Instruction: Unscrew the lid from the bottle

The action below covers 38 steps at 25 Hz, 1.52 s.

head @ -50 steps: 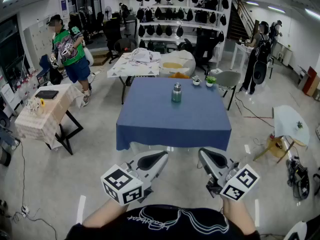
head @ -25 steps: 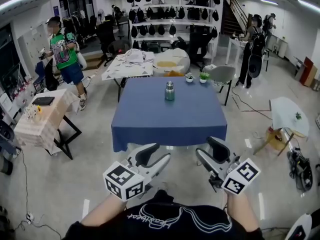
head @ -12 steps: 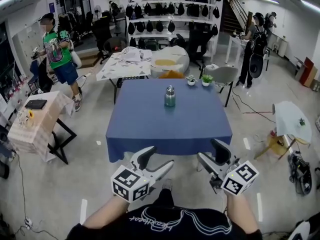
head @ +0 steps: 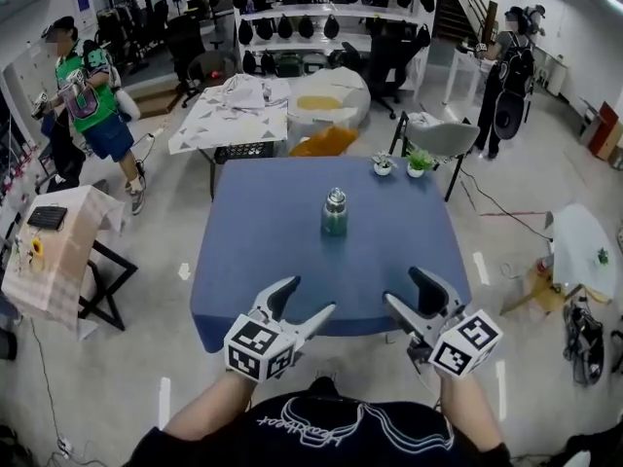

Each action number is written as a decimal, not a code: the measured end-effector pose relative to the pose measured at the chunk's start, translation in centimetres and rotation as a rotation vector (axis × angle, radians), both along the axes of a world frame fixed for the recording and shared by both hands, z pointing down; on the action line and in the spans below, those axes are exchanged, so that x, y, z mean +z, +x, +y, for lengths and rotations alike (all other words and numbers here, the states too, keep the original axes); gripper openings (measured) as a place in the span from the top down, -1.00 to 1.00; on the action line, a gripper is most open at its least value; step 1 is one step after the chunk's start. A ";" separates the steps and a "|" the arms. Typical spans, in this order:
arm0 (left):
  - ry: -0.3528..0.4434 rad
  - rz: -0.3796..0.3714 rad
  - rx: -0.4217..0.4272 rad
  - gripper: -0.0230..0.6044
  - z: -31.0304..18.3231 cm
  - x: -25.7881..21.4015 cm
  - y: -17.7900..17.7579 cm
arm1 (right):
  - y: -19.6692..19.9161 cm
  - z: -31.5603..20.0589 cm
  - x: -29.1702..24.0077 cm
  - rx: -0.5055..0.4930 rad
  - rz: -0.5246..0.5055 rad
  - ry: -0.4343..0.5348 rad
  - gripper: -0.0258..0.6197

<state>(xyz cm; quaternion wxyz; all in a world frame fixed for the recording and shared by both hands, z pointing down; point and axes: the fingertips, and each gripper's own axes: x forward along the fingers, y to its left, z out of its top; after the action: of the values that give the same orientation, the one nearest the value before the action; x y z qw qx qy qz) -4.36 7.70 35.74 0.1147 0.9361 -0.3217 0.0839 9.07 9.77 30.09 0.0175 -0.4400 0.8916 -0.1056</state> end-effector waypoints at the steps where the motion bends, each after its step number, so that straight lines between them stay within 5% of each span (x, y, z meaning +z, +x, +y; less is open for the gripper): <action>1: -0.006 -0.003 -0.003 -0.12 -1.9 0.5 0.1 | 0.0 -1.7 0.3 0.000 0.008 -0.007 -0.02; 10: -0.101 -0.031 -0.020 -0.13 -15.9 6.7 1.7 | 0.9 -13.3 4.1 0.006 0.013 -0.110 -0.03; 16: -0.074 -0.139 0.034 -0.13 -21.4 10.6 4.5 | 1.7 -17.7 6.5 0.006 0.037 -0.164 -0.03; 26: -0.027 -0.243 0.112 -0.17 -24.5 13.9 6.8 | 1.1 -21.0 8.8 -0.019 0.066 -0.189 -0.03; 38: 0.051 -0.285 0.182 -0.18 -26.2 15.1 8.9 | -2.9 -25.7 11.6 -0.145 0.203 -0.176 -0.03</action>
<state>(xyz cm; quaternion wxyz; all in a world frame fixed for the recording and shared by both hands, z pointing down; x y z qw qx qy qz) 4.55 -18.50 50.86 0.0362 0.9426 -0.2507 0.2176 6.17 -15.98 41.69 -0.1191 -0.3825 0.9056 -0.1393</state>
